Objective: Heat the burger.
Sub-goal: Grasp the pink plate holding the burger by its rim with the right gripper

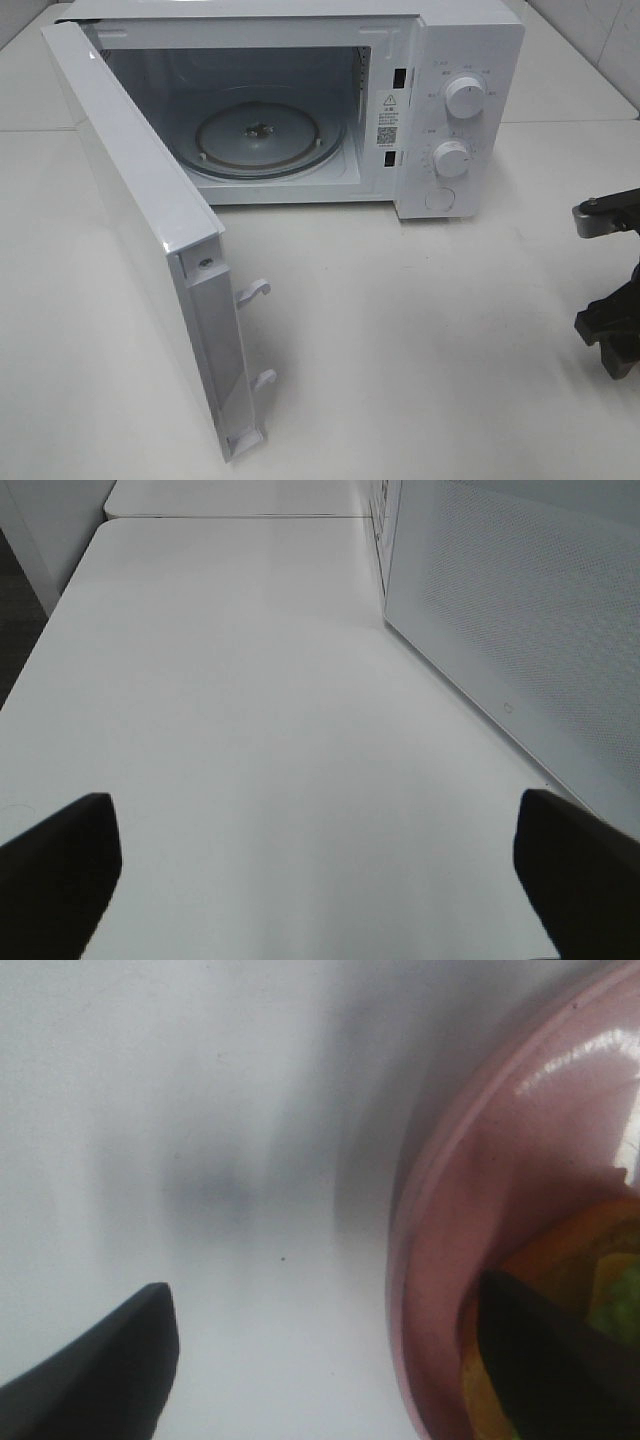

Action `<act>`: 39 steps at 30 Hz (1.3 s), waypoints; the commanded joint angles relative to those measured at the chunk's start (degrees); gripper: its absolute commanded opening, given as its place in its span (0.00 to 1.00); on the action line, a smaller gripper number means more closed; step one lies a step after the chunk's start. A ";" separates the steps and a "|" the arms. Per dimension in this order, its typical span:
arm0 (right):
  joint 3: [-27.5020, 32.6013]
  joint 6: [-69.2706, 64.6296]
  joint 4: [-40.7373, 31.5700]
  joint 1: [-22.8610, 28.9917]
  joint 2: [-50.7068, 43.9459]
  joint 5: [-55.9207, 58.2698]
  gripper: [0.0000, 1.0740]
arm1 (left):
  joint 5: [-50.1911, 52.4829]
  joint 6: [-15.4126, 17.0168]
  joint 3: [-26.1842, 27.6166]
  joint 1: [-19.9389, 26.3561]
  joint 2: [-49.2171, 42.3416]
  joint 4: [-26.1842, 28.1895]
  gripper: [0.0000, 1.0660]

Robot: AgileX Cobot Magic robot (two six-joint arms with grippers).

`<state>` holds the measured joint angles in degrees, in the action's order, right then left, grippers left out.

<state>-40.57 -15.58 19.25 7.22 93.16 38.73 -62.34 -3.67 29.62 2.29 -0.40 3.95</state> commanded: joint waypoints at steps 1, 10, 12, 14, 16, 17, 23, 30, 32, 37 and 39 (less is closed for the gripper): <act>0.11 -0.46 0.11 -0.34 1.89 -0.97 0.73 | 1.03 0.06 0.06 0.11 -0.69 0.06 0.94; 0.11 -1.32 0.23 -3.04 5.73 -3.90 0.72 | 1.03 0.06 0.06 0.11 -0.69 0.06 0.94; 0.11 -1.32 0.17 -3.04 5.73 -3.95 0.71 | 1.03 0.06 0.06 0.11 -0.69 0.06 0.94; 0.11 -1.32 0.11 -3.04 5.73 -4.07 0.71 | 1.03 0.06 0.06 0.11 -0.69 0.06 0.94; 0.11 -1.32 -0.11 -3.04 5.90 -4.58 0.71 | 1.03 0.06 0.06 0.11 -0.69 0.06 0.94; 0.17 -1.38 -0.23 -3.04 6.13 -4.98 0.71 | 1.03 0.06 0.06 0.11 -0.69 0.06 0.94; 1.32 -1.38 -1.32 -3.04 7.96 -6.07 0.71 | 1.03 0.06 0.06 0.11 -0.69 0.06 0.94; 1.43 -2.29 -1.32 -3.04 7.96 -5.96 0.66 | 1.03 0.06 0.06 0.11 -0.69 0.06 0.94; 1.43 -3.27 -1.26 -3.04 7.96 -5.16 0.54 | 1.03 0.06 0.06 0.11 -0.69 0.06 0.94; 1.43 -4.98 -1.09 -3.04 7.96 -4.70 0.25 | 1.03 0.06 0.06 0.11 -0.69 0.06 0.94; 1.43 -4.98 -1.09 -3.04 7.96 -4.70 0.19 | 1.03 0.06 0.06 0.11 -0.69 0.06 0.94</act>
<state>-39.71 -19.88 19.31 4.47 100.61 34.32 -62.34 -3.67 29.62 2.29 -0.40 3.95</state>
